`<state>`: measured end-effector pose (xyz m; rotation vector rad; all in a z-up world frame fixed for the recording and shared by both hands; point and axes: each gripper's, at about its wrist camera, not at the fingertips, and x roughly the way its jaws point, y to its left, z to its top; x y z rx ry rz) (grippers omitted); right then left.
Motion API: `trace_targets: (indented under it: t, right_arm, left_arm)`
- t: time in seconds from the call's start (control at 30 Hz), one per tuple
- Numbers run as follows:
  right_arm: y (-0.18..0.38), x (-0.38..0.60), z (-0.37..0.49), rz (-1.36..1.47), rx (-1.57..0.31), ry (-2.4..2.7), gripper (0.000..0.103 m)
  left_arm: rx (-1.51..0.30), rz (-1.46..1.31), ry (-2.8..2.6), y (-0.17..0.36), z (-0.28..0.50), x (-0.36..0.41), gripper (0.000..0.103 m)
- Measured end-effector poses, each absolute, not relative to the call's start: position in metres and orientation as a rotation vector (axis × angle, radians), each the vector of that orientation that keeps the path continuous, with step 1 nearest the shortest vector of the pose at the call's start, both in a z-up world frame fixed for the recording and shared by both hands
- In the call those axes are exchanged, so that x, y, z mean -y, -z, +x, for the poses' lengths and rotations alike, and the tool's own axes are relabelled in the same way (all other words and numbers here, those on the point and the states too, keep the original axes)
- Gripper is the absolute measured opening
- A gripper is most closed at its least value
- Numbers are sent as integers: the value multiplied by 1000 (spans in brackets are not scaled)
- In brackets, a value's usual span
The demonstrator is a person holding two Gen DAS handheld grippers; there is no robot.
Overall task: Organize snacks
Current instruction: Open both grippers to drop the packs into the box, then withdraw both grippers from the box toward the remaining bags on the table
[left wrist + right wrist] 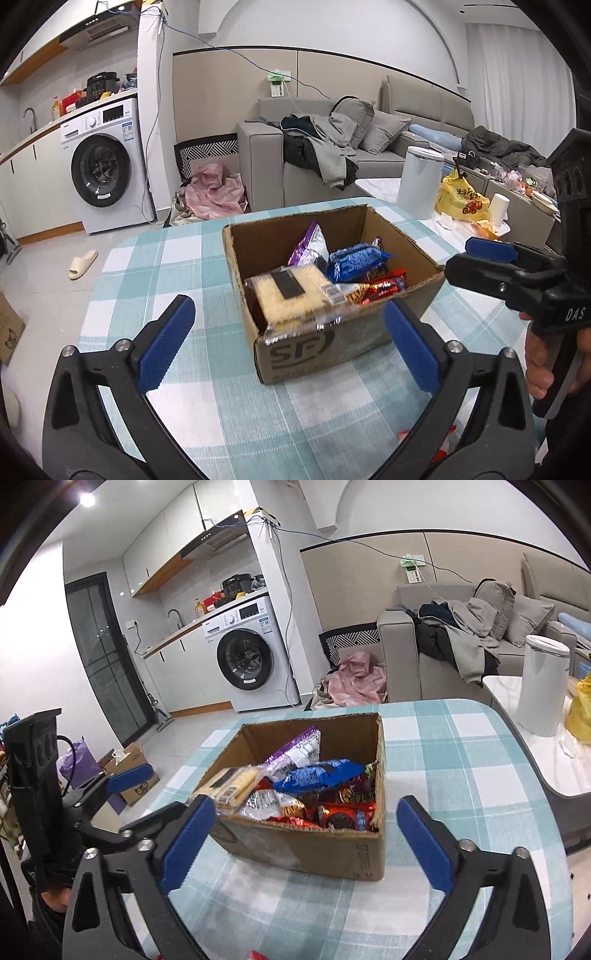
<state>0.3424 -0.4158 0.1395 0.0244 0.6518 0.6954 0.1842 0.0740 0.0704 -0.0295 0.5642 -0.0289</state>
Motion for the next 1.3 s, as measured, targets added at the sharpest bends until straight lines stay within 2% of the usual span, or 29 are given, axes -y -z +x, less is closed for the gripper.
trace_targets:
  t: [0.53, 1.3]
  right_arm:
    - [-137, 420, 311, -50, -690, -683, 102]
    - [-96, 452, 267, -58, -796, -674, 102]
  left_arm:
    - [-586, -86, 2, -68, 121, -92, 102]
    - [-652, -108, 28, -34, 56, -77, 102]
